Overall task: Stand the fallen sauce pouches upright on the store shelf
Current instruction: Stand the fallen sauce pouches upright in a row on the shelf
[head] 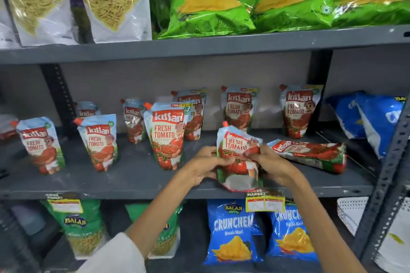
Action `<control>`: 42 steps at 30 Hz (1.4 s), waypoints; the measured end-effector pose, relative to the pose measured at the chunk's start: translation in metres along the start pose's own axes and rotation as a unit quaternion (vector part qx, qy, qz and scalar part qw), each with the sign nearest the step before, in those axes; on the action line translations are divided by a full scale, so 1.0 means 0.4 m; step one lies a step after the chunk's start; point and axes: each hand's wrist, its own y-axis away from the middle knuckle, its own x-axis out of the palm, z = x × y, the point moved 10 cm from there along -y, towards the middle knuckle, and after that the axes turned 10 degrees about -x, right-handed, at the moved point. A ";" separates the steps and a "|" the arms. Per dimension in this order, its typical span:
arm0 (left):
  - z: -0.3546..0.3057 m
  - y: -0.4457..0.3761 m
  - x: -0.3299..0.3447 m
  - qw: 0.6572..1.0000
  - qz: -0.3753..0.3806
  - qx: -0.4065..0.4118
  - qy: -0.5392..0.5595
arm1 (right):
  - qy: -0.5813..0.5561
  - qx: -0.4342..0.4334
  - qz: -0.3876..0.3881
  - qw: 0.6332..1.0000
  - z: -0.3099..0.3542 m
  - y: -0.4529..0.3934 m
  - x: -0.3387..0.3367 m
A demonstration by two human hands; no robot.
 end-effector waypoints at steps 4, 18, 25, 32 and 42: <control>-0.074 0.024 -0.054 0.987 -0.065 0.146 0.018 | 0.030 -0.152 -0.031 0.987 0.119 -0.023 0.010; -0.041 -0.089 -0.102 0.988 -0.063 0.138 0.009 | -0.066 -0.153 -0.019 0.986 0.043 -0.114 0.044; 0.004 0.060 -0.076 0.904 -0.369 0.161 0.147 | 0.194 -0.163 -0.010 0.967 0.053 -0.105 -0.070; 0.012 -0.067 0.375 0.920 0.082 -0.143 0.355 | 0.445 -0.050 -0.155 0.881 0.050 -0.114 -0.462; -0.008 -0.176 0.537 0.921 0.100 -0.194 0.323 | 0.516 0.154 -0.004 0.843 -0.033 -0.100 -0.520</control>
